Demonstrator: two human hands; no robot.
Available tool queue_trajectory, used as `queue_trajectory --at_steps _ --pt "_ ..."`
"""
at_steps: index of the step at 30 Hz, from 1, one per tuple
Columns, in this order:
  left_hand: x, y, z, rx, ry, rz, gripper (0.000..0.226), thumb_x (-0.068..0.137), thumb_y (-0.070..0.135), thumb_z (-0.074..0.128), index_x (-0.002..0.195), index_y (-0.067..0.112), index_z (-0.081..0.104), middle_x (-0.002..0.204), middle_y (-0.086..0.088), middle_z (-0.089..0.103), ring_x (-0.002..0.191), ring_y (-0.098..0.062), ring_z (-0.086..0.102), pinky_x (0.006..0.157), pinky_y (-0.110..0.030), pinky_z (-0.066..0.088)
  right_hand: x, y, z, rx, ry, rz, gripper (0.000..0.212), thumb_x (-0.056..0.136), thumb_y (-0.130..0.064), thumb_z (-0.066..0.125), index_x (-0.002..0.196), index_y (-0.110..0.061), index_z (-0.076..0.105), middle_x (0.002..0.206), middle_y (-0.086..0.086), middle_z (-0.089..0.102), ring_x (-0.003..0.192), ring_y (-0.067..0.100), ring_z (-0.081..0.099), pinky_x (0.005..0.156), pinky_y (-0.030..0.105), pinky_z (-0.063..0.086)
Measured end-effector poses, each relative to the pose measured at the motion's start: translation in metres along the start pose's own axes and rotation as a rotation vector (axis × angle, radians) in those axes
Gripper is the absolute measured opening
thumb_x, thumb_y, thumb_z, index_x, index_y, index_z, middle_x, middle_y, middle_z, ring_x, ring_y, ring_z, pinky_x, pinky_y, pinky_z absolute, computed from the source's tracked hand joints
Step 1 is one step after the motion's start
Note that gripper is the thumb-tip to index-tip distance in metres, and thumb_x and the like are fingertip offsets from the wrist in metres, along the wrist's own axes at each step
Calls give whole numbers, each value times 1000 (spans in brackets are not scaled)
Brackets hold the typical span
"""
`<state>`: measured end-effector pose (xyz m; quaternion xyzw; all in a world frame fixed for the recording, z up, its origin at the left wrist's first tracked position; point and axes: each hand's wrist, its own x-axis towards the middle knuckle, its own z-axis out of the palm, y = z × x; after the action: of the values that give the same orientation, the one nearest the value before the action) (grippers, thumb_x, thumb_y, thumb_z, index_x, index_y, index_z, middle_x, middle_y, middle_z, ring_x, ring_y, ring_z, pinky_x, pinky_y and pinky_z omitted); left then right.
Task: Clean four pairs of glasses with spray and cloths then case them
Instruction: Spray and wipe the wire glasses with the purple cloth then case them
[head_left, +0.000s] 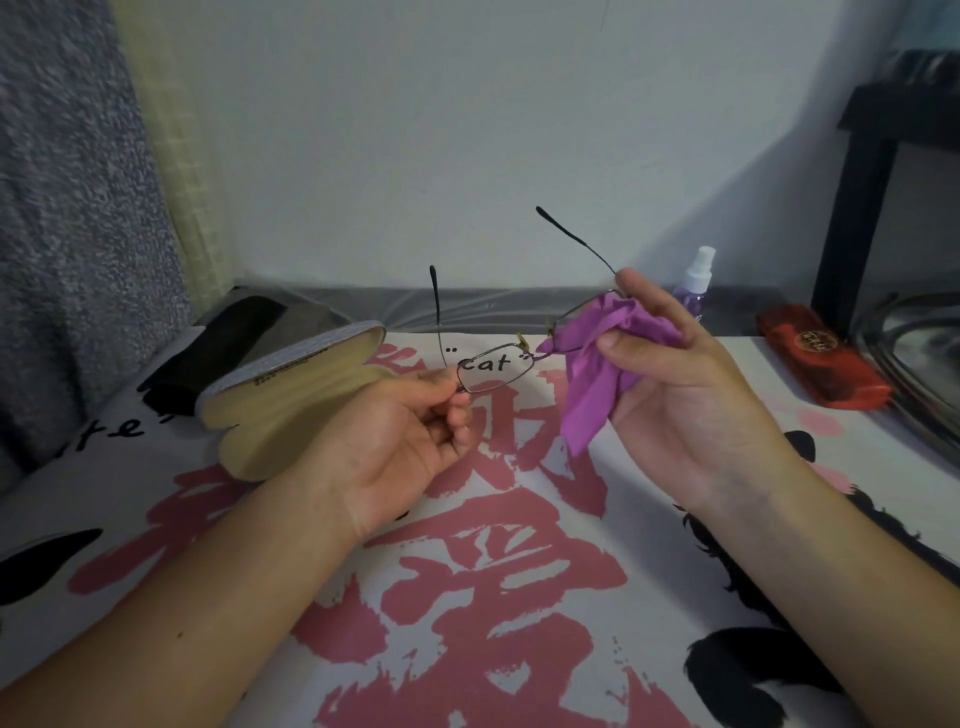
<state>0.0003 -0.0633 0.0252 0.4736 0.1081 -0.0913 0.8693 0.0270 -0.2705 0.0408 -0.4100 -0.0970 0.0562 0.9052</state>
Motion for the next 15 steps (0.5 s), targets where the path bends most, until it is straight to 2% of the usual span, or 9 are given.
queue_trajectory --at_steps 5,7,9,12,15 --pt "-2 0 1 -11 25 -67 8 89 1 59 88 7 65 68 -2 57 57 -10 50 62 -24 46 -3 7 5 -19 14 49 81 68 17 66 140 -19 53 123 11 65 97 28 68 81 39 58" --pt "-3 -1 2 -15 17 -81 9 82 1 61 87 7 64 67 -2 57 57 -10 49 64 -25 45 -3 6 6 -21 24 36 84 67 17 67 140 -20 53 128 13 61 100 31 68 85 41 58" --pt "-3 -3 4 12 10 -94 9 84 0 60 87 7 64 66 -3 58 57 -10 49 63 -25 45 -3 6 7 -43 31 27 85 66 18 66 140 -21 53 127 11 60 98 31 68 92 45 58" --pt "-3 -6 5 50 9 -112 13 92 0 55 86 7 64 66 -3 58 57 -10 49 61 -23 46 -4 9 8 -109 52 4 88 62 18 68 140 -21 55 124 7 54 90 16 70 98 45 56" --pt "-3 -7 5 62 4 -105 12 92 0 56 86 7 65 67 -3 59 57 -9 49 61 -24 47 -4 10 7 -135 76 -19 89 60 17 70 139 -21 57 127 7 51 88 12 70 97 41 57"
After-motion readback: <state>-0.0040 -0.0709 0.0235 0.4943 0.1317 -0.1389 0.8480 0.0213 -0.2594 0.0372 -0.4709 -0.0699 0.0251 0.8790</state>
